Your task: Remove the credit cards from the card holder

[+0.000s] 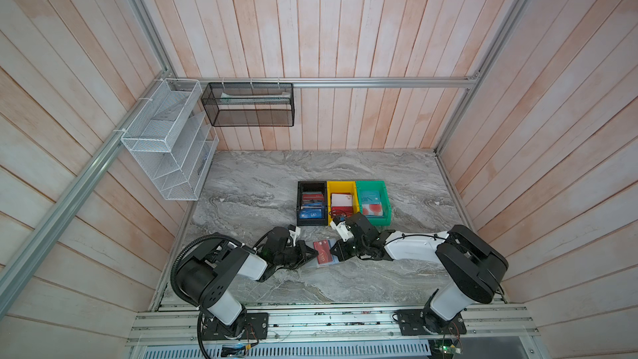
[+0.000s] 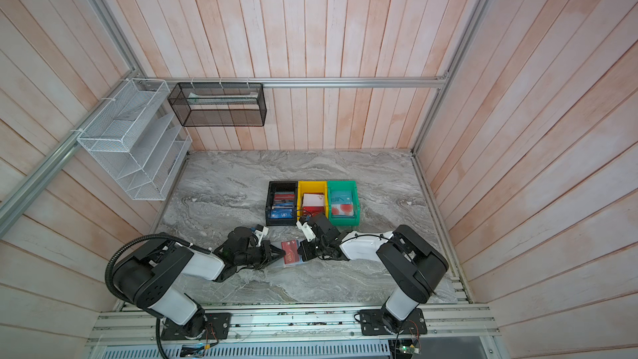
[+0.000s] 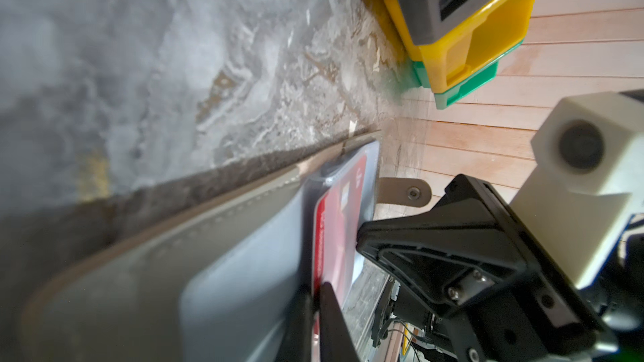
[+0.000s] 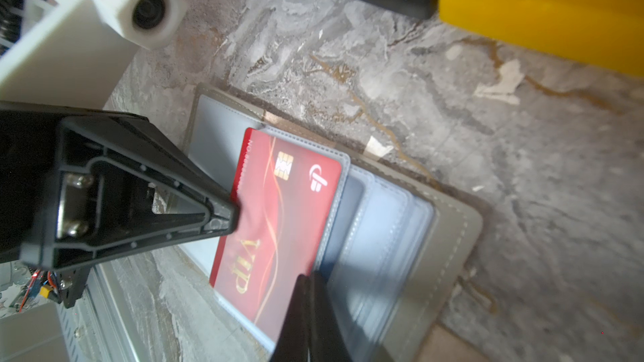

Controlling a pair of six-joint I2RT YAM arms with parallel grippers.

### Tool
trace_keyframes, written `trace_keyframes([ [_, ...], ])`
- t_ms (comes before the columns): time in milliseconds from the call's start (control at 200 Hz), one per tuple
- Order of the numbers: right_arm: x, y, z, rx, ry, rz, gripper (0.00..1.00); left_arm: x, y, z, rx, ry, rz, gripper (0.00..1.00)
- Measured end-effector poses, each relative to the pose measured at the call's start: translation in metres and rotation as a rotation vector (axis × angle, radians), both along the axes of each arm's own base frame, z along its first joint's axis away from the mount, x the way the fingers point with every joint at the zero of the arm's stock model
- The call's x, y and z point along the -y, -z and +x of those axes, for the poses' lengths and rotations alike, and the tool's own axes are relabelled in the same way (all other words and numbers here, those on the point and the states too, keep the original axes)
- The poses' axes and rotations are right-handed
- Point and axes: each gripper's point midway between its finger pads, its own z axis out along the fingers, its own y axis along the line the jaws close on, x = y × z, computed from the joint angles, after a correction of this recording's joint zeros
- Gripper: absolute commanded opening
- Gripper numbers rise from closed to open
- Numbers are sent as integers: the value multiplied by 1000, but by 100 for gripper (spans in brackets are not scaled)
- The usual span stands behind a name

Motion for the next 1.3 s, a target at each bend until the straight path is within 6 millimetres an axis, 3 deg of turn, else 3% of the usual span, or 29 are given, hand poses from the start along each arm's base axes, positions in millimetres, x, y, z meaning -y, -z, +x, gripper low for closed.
trace_keyframes([
  [555, 0, 0, 0, -5, 6, 5, 0, -1, 0, -1, 13, 9, 0, 0],
  [1300, -1, 2, -8, -36, -19, 20, 0, -28, 0, -9, 1, 12, 73, 0],
])
